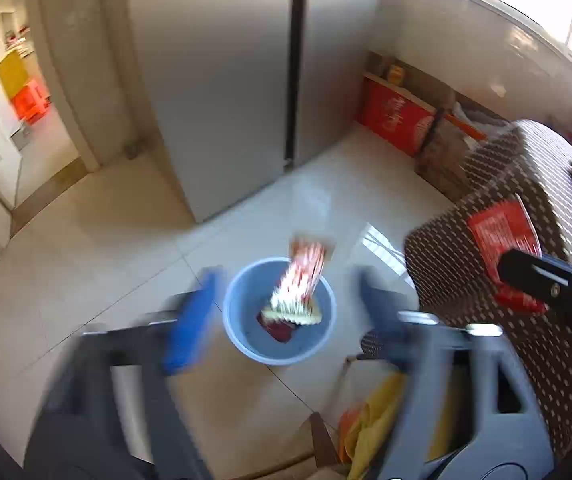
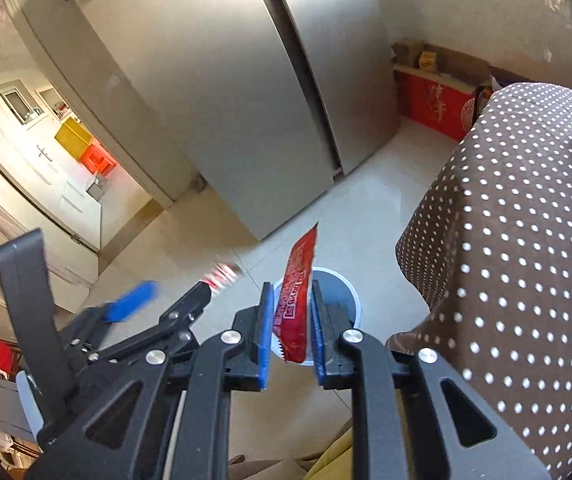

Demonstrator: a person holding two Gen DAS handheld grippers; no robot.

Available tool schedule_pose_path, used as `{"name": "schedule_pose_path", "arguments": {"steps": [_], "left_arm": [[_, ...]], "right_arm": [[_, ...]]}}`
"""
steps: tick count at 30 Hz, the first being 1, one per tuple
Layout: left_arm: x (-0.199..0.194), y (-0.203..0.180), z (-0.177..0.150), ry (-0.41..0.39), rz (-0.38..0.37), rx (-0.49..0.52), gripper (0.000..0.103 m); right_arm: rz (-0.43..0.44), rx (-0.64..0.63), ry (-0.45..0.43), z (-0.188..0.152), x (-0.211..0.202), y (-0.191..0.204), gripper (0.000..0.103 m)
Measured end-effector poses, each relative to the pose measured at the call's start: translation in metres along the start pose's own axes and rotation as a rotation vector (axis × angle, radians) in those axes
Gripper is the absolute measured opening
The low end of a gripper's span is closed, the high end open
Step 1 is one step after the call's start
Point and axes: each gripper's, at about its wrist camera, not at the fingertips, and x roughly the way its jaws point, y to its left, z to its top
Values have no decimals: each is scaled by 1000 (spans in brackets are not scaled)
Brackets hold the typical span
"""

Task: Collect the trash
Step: 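Carry both wrappers over the blue bucket and open both grippers, then move both grippers back toward the table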

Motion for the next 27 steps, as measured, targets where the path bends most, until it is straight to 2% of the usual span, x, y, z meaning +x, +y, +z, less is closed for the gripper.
{"name": "schedule_pose_path", "arguments": {"steps": [4, 16, 18, 19, 20, 27], "left_arm": [[6, 15, 2, 23, -10, -27, 77], [12, 60, -5, 51, 73, -103, 77], [11, 67, -7, 54, 91, -117, 78], [11, 69, -8, 56, 96, -121, 78], [10, 71, -9, 60, 101, -127, 78], [14, 73, -14, 91, 91, -132, 78]], "right_arm": [[-1, -3, 23, 6, 14, 5, 17], [9, -42, 144, 11, 84, 36, 19], [1, -36, 177, 12, 95, 40, 35], [1, -32, 194, 13, 99, 41, 57], [-1, -29, 198, 12, 102, 42, 65], [-17, -41, 194, 1, 89, 37, 65]]}}
